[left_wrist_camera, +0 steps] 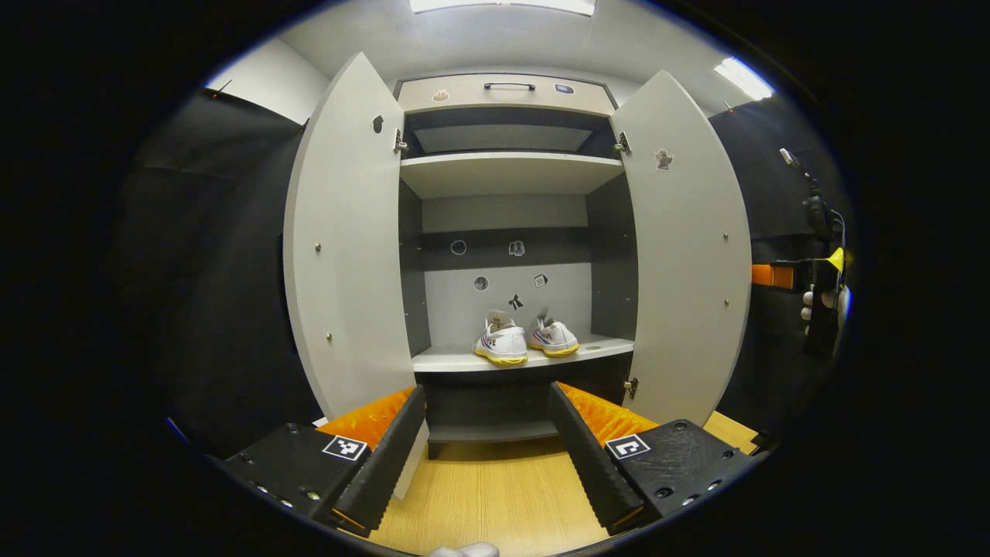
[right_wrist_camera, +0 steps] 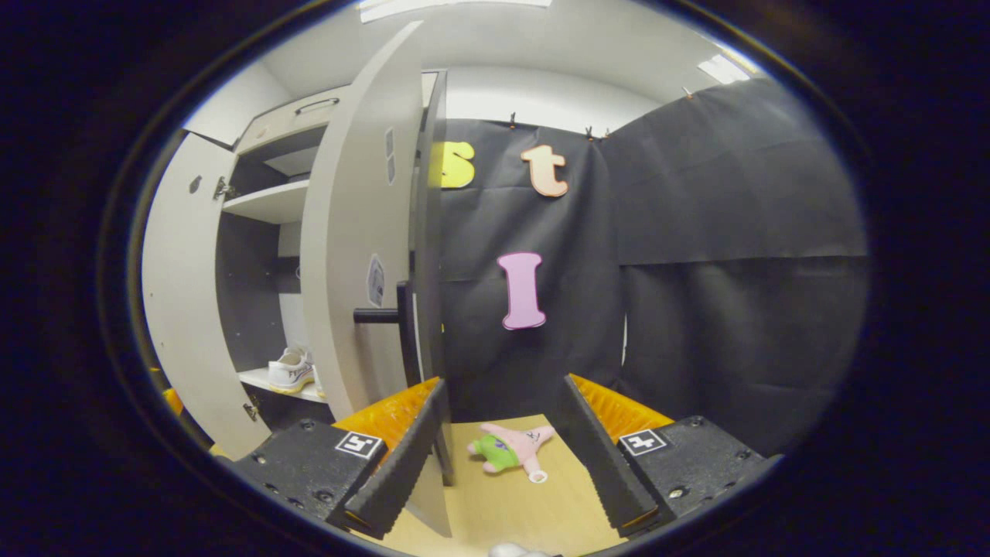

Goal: Grab one shoe with the right hand and put it into the shoe cabinet, grab the other shoe with the left hand and put it into the shoe cabinet; then close the right door with the right hand and the left door with the left hand.

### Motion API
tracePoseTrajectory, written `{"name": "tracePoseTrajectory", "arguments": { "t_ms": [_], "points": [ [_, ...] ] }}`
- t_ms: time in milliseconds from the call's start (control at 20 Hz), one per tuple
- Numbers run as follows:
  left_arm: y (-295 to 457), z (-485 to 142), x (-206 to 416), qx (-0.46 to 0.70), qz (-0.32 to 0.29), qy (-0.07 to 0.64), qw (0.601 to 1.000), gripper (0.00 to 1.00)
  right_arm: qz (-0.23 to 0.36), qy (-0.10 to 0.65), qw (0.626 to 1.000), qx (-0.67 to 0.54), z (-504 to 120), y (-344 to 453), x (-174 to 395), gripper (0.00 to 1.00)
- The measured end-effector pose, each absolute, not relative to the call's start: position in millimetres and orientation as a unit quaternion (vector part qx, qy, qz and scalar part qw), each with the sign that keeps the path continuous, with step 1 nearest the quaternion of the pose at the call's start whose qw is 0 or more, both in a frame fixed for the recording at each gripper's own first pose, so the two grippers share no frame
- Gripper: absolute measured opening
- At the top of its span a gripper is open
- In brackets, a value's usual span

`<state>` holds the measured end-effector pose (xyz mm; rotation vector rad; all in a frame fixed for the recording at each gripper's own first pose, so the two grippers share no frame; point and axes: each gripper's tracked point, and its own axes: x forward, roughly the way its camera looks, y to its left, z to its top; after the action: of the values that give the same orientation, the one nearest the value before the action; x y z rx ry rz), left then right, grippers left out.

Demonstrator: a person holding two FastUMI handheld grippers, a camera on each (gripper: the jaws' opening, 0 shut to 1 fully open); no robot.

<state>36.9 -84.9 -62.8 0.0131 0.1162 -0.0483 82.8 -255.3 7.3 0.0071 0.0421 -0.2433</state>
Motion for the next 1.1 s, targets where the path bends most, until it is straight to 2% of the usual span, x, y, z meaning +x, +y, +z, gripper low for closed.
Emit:
{"name": "tracePoseTrajectory", "arguments": {
  "t_ms": [50, 150, 200, 250, 300, 350, 550, 950, 1000, 1050, 1100],
  "points": [
    [-86, -63, 38, 0.006, -0.025, 0.059, 0.998, 0.96, -0.120, 0.025, 0.992, 0.001, 6, -254, 84, 0.96],
    [-90, -63, 40, 0.005, -0.028, 0.061, 0.998, 0.96, -0.117, 0.027, 0.993, 0.005, 5, -247, 85, 0.89],
    [-89, -63, 42, 0.004, -0.027, 0.061, 0.998, 0.96, -0.120, 0.025, 0.992, 0.004, 8, -245, 84, 0.93],
    [-87, -64, 42, 0.004, -0.027, 0.062, 0.998, 0.96, -0.121, 0.027, 0.992, 0.003, 6, -242, 83, 0.86],
    [-86, -63, 43, 0.003, -0.025, 0.062, 0.998, 0.96, -0.119, 0.024, 0.993, 0.007, 8, -237, 82, 0.87],
    [-85, -63, 42, 0.003, -0.025, 0.062, 0.998, 0.96, -0.115, 0.026, 0.993, 0.009, 6, -231, 82, 0.93],
    [-74, -62, 39, 0.006, -0.018, 0.061, 0.998, 0.96, -0.090, 0.029, 0.995, 0.005, 6, -202, 84, 0.93],
    [-36, -64, 27, 0.009, 0.010, 0.063, 0.998, 0.96, 0.002, 0.045, 0.999, 0.005, 0, -115, 100, 0.93],
    [-31, -67, 26, 0.011, 0.013, 0.065, 0.998, 0.96, 0.019, 0.052, 0.998, 0.006, -4, -103, 100, 0.87],
    [-26, -68, 24, 0.009, 0.015, 0.069, 0.997, 0.96, 0.034, 0.061, 0.998, 0.006, -9, -93, 98, 0.95],
    [-21, -69, 21, 0.007, 0.018, 0.070, 0.997, 0.96, 0.039, 0.067, 0.997, 0.004, -12, -86, 95, 0.91]
  ]
}}
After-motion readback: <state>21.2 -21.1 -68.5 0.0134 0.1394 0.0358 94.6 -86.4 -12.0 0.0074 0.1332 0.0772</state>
